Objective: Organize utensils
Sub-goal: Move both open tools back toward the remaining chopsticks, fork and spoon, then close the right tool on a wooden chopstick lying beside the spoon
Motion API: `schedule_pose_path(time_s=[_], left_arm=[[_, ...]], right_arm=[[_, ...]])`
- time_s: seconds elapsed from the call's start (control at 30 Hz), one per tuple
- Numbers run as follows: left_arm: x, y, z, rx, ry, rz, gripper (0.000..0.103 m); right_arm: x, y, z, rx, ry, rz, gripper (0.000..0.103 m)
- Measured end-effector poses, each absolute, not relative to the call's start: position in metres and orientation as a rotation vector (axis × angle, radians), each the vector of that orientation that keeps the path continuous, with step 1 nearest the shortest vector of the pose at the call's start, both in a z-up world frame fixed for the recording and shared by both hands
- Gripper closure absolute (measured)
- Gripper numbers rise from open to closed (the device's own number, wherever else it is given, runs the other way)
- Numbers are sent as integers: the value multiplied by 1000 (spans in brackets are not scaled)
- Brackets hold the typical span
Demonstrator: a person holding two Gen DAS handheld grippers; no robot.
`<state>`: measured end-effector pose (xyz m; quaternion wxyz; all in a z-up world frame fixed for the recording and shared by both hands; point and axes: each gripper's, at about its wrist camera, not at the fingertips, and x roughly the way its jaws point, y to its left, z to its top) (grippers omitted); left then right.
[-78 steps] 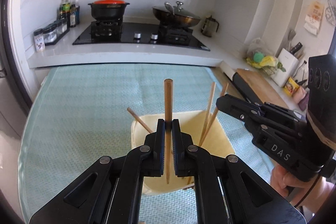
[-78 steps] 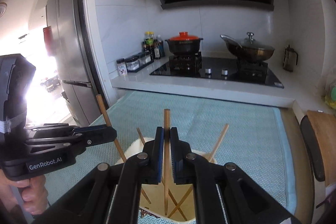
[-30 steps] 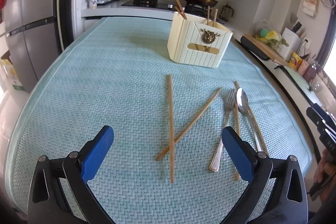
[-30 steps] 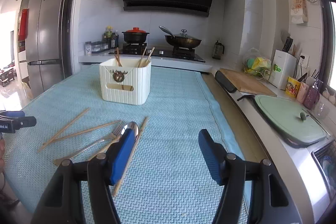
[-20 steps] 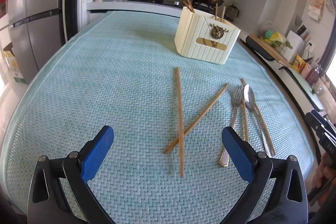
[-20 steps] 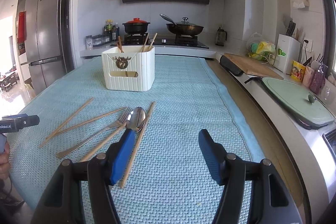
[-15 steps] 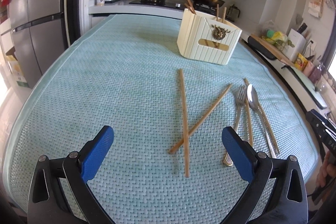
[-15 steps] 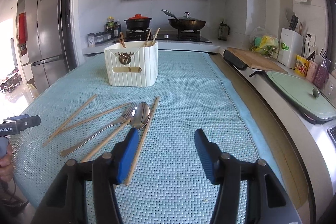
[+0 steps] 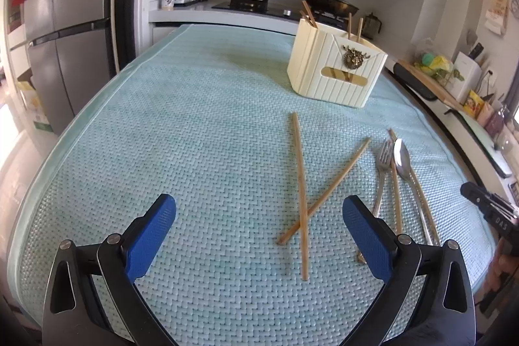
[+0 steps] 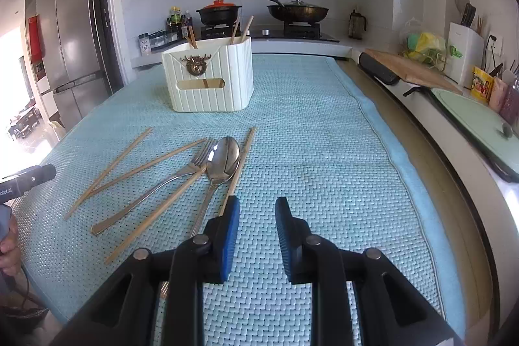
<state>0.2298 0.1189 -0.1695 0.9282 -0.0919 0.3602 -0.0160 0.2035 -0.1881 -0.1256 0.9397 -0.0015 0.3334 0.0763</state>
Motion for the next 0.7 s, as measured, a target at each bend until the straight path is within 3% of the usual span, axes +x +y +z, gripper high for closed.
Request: schedule_pose_path(time_s=[0.3,0.47,0.7], left_arm=[[226,121,-167,-191,730,-25,1],[226,123,-169,-188,737,-13,1],[228,126,-174,-191,749,0,1]], right_arm=[[258,-168,-148,38,821,257,82],[280,-153,-164,3,887,252,94],[270,-166,-166,46,907,146,96]])
